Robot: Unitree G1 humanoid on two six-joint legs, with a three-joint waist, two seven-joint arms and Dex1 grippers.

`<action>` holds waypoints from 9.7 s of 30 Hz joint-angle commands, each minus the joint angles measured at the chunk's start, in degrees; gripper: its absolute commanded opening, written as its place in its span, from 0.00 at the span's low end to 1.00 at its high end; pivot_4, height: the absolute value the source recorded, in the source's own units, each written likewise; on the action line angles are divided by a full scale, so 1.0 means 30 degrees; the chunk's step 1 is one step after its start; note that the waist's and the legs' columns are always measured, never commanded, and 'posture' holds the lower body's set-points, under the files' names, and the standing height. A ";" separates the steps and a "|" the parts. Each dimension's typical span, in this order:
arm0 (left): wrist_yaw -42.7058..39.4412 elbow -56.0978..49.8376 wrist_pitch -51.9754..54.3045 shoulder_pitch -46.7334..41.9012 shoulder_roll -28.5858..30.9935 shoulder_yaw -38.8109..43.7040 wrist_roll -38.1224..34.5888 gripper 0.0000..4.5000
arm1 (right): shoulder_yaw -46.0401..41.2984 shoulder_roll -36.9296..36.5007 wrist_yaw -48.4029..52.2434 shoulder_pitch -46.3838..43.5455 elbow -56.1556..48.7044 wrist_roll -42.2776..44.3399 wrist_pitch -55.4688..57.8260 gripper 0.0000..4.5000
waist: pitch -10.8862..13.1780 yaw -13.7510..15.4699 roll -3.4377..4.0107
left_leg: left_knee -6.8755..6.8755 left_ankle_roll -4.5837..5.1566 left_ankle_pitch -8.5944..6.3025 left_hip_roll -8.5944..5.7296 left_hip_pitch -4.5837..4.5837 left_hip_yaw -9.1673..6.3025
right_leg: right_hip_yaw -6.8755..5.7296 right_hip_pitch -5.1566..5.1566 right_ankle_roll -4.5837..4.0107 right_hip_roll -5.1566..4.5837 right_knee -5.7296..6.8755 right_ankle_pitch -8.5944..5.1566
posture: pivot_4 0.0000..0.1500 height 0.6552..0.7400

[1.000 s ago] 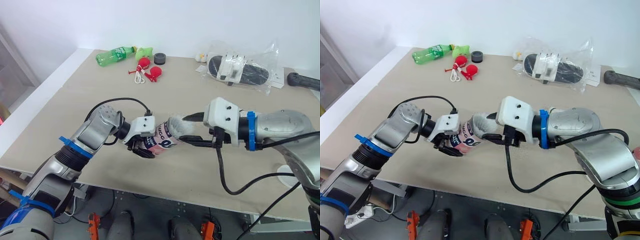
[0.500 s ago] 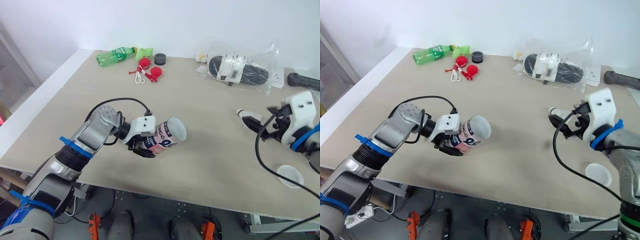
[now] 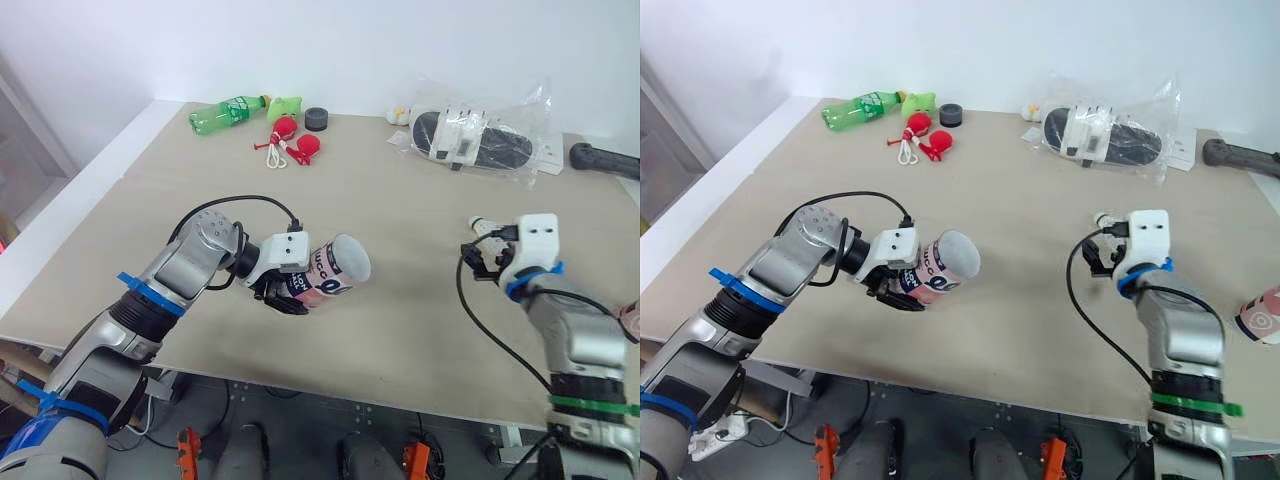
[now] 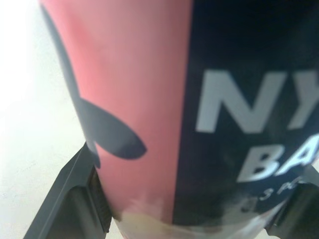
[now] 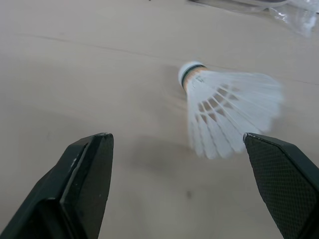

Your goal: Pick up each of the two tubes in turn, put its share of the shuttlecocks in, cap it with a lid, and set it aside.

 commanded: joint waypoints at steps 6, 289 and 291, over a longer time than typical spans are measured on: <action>-0.0044 -0.0221 0.0073 0.0060 0.0142 -0.0186 0.0274 0.66 | 0.0894 0.0694 -0.0750 -0.2916 0.3883 -0.1203 -0.2791 0.99 | 0.0001 -0.0032 0.0002 | -0.0006 0.0000 0.0000 -0.0003 -0.0001 0.0006 | 0.0007 -0.0004 0.0000 -0.0004 -0.0001 0.0000 | 1.00 1.00; 0.8799 0.4543 -0.8524 0.5039 -1.0213 0.1910 -0.1539 0.66 | 1.6591 -0.9849 2.6475 -1.9044 0.2284 0.4688 -0.6337 0.80 | 0.0216 0.0076 0.0238 | 0.0061 -0.0101 -0.0008 -0.0039 -0.0188 0.0083 | 0.0136 -0.0246 -0.0053 -0.0026 0.0013 0.0143 | 1.00 1.00; 0.8808 0.4509 -0.8502 0.5056 -1.0204 0.1915 -0.1546 0.66 | 1.6705 -1.0089 2.6475 -1.9048 0.1972 0.5249 -0.6021 0.62 | 0.0216 0.0077 0.0238 | 0.0059 -0.0101 -0.0008 -0.0040 -0.0190 0.0079 | 0.0133 -0.0246 -0.0052 -0.0026 0.0013 0.0142 | 1.00 1.00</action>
